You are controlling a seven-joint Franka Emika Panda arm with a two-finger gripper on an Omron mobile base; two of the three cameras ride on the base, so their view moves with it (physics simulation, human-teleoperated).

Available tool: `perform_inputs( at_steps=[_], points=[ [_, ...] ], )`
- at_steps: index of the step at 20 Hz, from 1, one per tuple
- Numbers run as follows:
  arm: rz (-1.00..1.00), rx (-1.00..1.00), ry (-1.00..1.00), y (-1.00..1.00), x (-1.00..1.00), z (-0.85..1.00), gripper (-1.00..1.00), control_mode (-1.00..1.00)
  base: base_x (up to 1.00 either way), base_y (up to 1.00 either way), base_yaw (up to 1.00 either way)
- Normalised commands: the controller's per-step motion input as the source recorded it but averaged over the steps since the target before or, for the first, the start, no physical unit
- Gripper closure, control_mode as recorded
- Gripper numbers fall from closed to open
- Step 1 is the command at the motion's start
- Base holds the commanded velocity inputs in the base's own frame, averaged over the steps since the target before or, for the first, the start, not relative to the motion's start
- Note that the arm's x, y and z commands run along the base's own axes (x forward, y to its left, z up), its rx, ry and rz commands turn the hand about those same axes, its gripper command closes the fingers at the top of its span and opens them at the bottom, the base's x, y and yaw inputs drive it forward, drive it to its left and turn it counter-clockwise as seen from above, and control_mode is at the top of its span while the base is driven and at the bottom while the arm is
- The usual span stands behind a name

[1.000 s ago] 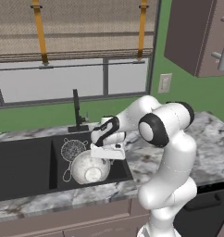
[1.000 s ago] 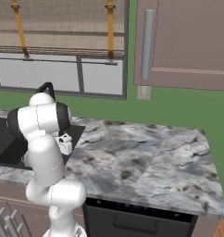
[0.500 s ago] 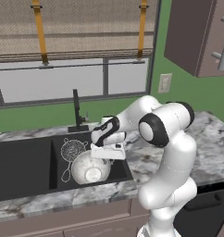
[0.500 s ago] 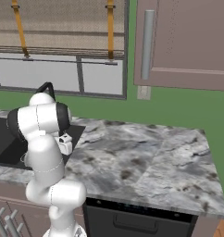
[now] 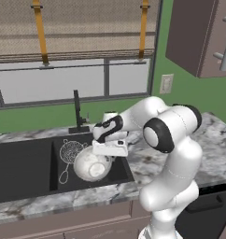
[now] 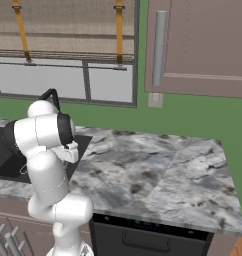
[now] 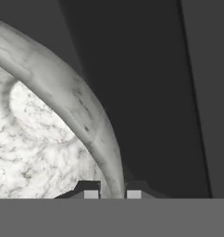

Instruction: Pick the strainer and bowl and place them in the sink. Then turn on the water.

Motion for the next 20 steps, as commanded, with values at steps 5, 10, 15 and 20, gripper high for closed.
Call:
perform_inputs(
  at_steps=[5, 10, 15, 20],
  points=[
    [0.0, 0.0, 0.0, -0.03, 0.0, 0.34, 1.0, -1.0, 0.0, 0.0, 0.0],
    [0.0, 0.0, 0.0, 0.04, 0.0, 0.0, 1.0, -1.0, 0.0, 0.0, 0.0],
    [0.0, -0.01, 0.0, 0.22, 0.0, -0.16, -1.0, -1.0, 0.0, 0.0, 0.0],
    [0.0, 0.0, 0.0, 0.17, 0.0, -0.16, -1.0, -1.0, 0.0, 0.0, 0.0]
  ],
)
